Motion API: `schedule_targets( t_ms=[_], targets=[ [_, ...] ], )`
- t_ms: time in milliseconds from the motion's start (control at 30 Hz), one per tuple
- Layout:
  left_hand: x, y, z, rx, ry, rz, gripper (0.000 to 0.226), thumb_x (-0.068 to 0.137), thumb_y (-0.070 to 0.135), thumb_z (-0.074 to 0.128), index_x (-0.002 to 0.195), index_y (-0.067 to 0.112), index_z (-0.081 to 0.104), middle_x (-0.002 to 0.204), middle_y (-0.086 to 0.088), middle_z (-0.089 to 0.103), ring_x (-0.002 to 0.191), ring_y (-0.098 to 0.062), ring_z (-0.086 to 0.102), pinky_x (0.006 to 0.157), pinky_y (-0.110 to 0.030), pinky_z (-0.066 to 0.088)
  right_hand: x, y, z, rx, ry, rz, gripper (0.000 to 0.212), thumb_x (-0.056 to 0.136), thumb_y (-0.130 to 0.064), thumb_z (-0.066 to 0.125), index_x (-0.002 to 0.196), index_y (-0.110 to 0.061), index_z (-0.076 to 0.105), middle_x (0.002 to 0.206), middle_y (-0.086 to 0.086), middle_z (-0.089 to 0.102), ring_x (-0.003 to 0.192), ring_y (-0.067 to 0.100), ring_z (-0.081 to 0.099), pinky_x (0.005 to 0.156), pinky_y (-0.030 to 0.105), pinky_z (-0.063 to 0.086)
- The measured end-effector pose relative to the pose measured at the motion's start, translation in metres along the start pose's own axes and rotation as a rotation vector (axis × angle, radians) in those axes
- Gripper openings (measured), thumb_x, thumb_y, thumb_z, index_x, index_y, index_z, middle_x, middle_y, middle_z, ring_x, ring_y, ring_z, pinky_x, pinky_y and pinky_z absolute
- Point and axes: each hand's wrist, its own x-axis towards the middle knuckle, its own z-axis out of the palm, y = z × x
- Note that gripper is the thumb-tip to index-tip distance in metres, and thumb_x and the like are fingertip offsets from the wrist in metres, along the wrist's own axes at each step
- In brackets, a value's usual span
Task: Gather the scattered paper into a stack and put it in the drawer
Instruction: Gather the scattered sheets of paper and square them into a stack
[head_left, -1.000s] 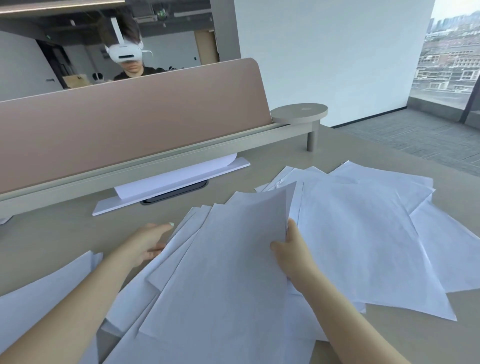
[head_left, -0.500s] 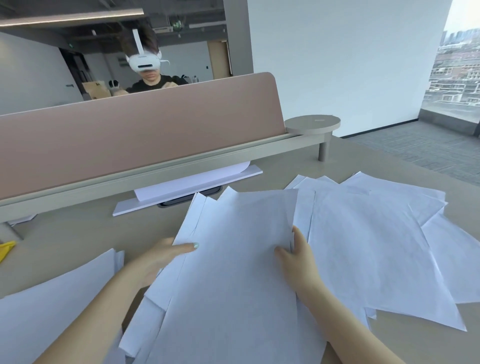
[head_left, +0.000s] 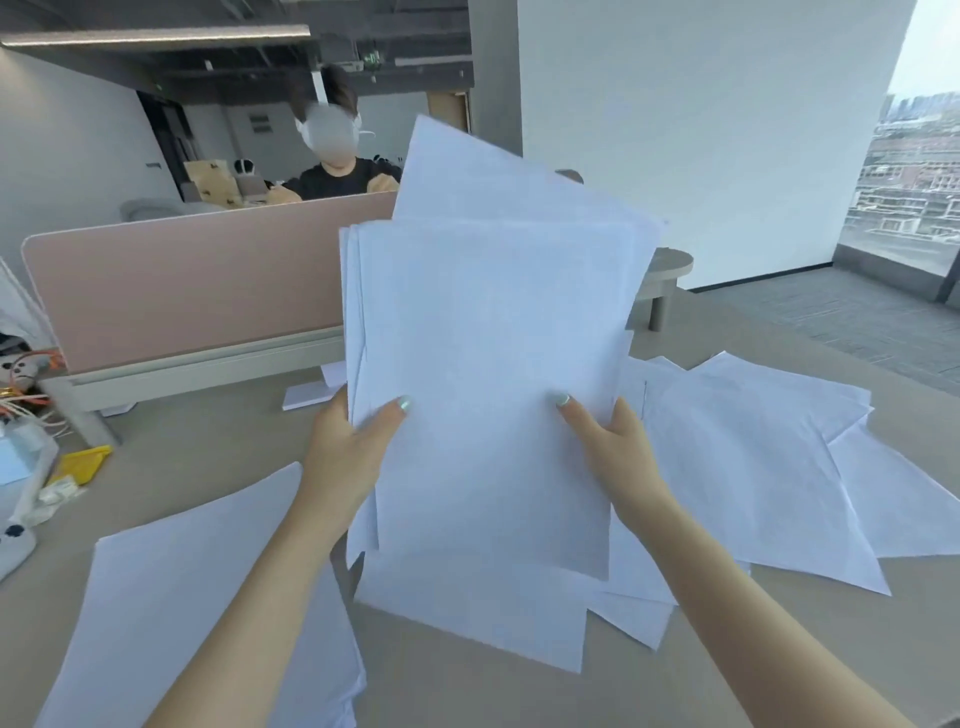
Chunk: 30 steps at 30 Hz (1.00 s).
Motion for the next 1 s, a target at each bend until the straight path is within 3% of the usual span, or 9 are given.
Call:
schedule_targets(
  t_ms=[133, 233, 333, 433, 600, 700, 767, 833, 1000],
  targets=[
    [-0.001, 0.033, -0.002, -0.104, 0.025, 0.142, 0.012, 0.089, 0.029, 0.059, 0.091, 0.04, 0.062, 0.083, 0.033, 0.068, 0.081, 0.02, 0.061, 0.07, -0.001, 0.048, -0.005, -0.049, 0.013, 0.021, 0.025, -0.194, 0.01, 0.091, -0.026, 0.058, 0.09, -0.036, 0.061, 0.078, -0.028, 0.068, 0.072, -0.015, 0.064, 0.057, 0.005, 0.047],
    [-0.003, 0.038, -0.003, -0.104, 0.0, 0.191, 0.021, 0.089, 0.039, 0.056, 0.111, 0.039, 0.058, 0.107, 0.025, 0.064, 0.102, 0.015, 0.057, 0.088, -0.011, 0.045, -0.008, -0.064, 0.015, 0.02, 0.012, -0.246, 0.01, 0.09, -0.028, 0.06, 0.09, -0.038, 0.061, 0.077, -0.032, 0.068, 0.075, -0.016, 0.064, 0.058, 0.004, 0.046],
    [-0.007, 0.024, -0.006, -0.071, -0.014, 0.161, 0.057, 0.079, 0.06, 0.05, 0.128, 0.032, 0.048, 0.126, 0.018, 0.058, 0.119, 0.001, 0.052, 0.102, -0.03, 0.041, -0.007, -0.048, 0.012, 0.026, 0.001, -0.191, 0.007, 0.089, -0.03, 0.06, 0.091, -0.037, 0.061, 0.084, -0.027, 0.068, 0.075, -0.016, 0.064, 0.057, 0.003, 0.047],
    [-0.012, 0.011, -0.007, -0.06, -0.006, 0.111, 0.021, 0.092, 0.043, 0.05, 0.111, 0.047, 0.043, 0.116, 0.03, 0.052, 0.109, 0.016, 0.049, 0.1, -0.027, 0.041, -0.009, -0.028, 0.009, -0.006, -0.03, -0.081, 0.006, 0.09, -0.034, 0.058, 0.094, -0.036, 0.062, 0.089, -0.024, 0.069, 0.077, -0.013, 0.066, 0.058, 0.006, 0.049],
    [-0.015, -0.007, -0.002, -0.121, 0.003, -0.004, 0.03, 0.095, 0.039, 0.046, 0.123, 0.036, 0.037, 0.123, 0.022, 0.051, 0.108, 0.012, 0.049, 0.094, -0.024, 0.039, -0.008, -0.005, 0.004, -0.047, -0.029, 0.022, 0.009, 0.089, -0.037, 0.058, 0.096, -0.036, 0.063, 0.094, -0.02, 0.071, 0.084, -0.007, 0.068, 0.069, 0.017, 0.049],
    [-0.027, -0.012, 0.003, -0.107, -0.11, -0.061, 0.03, 0.098, 0.042, 0.033, 0.127, 0.049, 0.033, 0.121, 0.042, 0.043, 0.111, 0.021, 0.042, 0.092, -0.006, 0.031, -0.012, -0.002, 0.004, 0.007, -0.002, 0.047, 0.01, 0.088, -0.037, 0.06, 0.094, -0.032, 0.066, 0.087, -0.017, 0.074, 0.088, 0.002, 0.07, 0.067, 0.019, 0.052],
    [-0.035, -0.007, 0.006, -0.075, -0.173, -0.044, 0.026, 0.099, 0.036, 0.03, 0.114, 0.056, 0.035, 0.104, 0.055, 0.045, 0.097, 0.037, 0.038, 0.076, 0.01, 0.028, -0.013, -0.003, 0.0, 0.054, 0.048, 0.056, 0.012, 0.09, -0.037, 0.057, 0.089, -0.029, 0.066, 0.079, -0.018, 0.074, 0.083, 0.002, 0.071, 0.064, 0.018, 0.054],
    [-0.037, -0.007, 0.006, -0.083, -0.202, -0.071, 0.024, 0.099, 0.034, 0.03, 0.108, 0.056, 0.035, 0.092, 0.06, 0.044, 0.09, 0.042, 0.035, 0.07, 0.013, 0.027, -0.013, -0.002, -0.005, 0.059, 0.065, 0.069, 0.022, 0.091, -0.039, 0.054, 0.093, -0.024, 0.069, 0.088, -0.012, 0.076, 0.091, 0.008, 0.071, 0.073, 0.024, 0.054],
    [-0.038, -0.039, 0.001, -0.089, -0.199, -0.251, 0.027, 0.096, 0.044, 0.037, 0.122, 0.047, 0.034, 0.108, 0.044, 0.04, 0.111, 0.012, 0.039, 0.094, -0.017, 0.026, -0.02, 0.013, -0.008, -0.02, -0.04, 0.163, 0.022, 0.092, -0.04, 0.052, 0.101, -0.027, 0.068, 0.098, -0.014, 0.075, 0.092, 0.002, 0.07, 0.075, 0.023, 0.049]
  ],
)
